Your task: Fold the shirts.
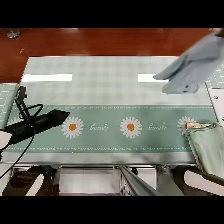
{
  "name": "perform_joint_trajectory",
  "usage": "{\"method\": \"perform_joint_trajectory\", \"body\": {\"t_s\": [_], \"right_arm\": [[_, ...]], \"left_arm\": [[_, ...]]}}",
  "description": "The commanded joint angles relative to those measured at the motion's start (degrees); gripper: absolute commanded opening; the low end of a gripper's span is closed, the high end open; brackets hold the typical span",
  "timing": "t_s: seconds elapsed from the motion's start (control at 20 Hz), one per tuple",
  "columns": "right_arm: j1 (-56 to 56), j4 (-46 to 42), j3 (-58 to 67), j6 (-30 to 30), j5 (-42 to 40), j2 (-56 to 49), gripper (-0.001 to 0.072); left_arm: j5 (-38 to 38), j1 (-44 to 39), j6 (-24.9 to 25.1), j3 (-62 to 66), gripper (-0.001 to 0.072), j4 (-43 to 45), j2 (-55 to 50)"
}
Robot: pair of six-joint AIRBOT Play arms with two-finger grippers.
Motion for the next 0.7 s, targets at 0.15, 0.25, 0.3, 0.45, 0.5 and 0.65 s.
{"method": "perform_joint_trajectory", "body": {"t_s": [0.15, 0.25, 0.3, 0.45, 0.5, 0.65], "right_arm": [[-20.92, -15.10, -22.49, 2.45, 6.78, 19.37, 0.0029], [-27.89, -20.96, -31.34, 1.01, 6.80, 25.53, 0.0030], [-31.36, -23.26, -34.95, -0.39, 6.82, 28.09, 0.0030], [-41.75, -32.50, -45.97, -3.96, 6.78, 36.39, 0.0031], [-44.57, -35.43, -49.94, -3.76, 6.73, 39.04, 0.0031], [-47.69, -37.75, -60.72, -2.78, 5.22, 44.89, 0.0030]], "left_arm": [[0.59, 0.04, 0.50, 0.00, 0.0019, -0.15, -0.02], [0.59, 0.04, 0.57, 0.00, 0.0019, -0.15, -0.02], [0.59, 0.04, 1.22, 0.00, 0.0019, -0.15, -0.02], [0.61, 0.04, 1.97, 0.00, 0.0019, -0.15, -0.02], [0.66, 0.04, 1.97, 0.00, 0.0019, -0.17, -0.02], [2.12, 0.04, 1.95, -0.02, 0.0019, -0.20, -0.04]]}}
